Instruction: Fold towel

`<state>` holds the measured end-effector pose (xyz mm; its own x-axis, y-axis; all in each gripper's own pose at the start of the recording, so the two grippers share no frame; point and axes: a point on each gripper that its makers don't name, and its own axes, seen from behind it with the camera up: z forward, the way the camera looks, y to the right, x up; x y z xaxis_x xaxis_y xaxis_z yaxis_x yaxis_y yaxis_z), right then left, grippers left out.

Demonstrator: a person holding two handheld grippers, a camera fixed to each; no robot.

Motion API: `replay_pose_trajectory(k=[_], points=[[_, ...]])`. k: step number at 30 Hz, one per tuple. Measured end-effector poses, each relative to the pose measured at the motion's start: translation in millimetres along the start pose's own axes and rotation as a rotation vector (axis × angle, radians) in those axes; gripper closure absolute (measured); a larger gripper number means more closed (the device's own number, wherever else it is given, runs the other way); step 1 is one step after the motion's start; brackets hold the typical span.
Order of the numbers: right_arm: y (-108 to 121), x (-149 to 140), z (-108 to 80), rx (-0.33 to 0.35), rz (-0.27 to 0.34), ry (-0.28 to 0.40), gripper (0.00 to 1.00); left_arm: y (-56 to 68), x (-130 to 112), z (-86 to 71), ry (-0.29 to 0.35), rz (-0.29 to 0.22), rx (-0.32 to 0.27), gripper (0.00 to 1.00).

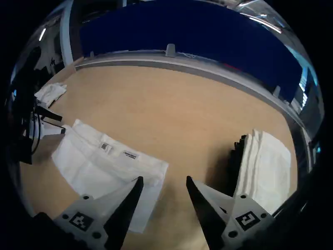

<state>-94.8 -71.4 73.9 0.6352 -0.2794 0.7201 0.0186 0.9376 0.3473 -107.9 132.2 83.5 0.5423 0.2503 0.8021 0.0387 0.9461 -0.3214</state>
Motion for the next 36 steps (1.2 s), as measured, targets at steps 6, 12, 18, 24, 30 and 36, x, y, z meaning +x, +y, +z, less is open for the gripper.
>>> replay_pose_trajectory(k=[6, 12, 18, 24, 30, 36], points=[[5, 5, 1.3, -0.012, 0.006, 0.011, 0.12, -4.2, 8, -0.4, 0.013, -0.009, 0.015, 0.07], [4, 10, -0.2, -0.013, 0.012, 0.029, 0.03, -6.9, 13, -2.5, 0.029, -0.012, 0.025, 0.07], [4, 16, -5.1, -0.009, 0.019, 0.048, 0.01, -12.5, 19, -7.7, 0.056, -0.027, 0.043, 0.07], [5, 23, -12.3, -0.005, 0.021, 0.066, 0.0, -21.1, 27, -19.0, 0.086, -0.054, 0.055, 0.07], [2, 23, -17.0, 0.003, 0.013, 0.069, 0.0, -25.2, 27, -33.5, 0.107, -0.084, 0.052, 0.07], [-9, 21, -19.8, 0.02, 0.003, 0.063, 0.0, -28.8, 18, -44.7, 0.116, -0.11, 0.057, 0.07]])
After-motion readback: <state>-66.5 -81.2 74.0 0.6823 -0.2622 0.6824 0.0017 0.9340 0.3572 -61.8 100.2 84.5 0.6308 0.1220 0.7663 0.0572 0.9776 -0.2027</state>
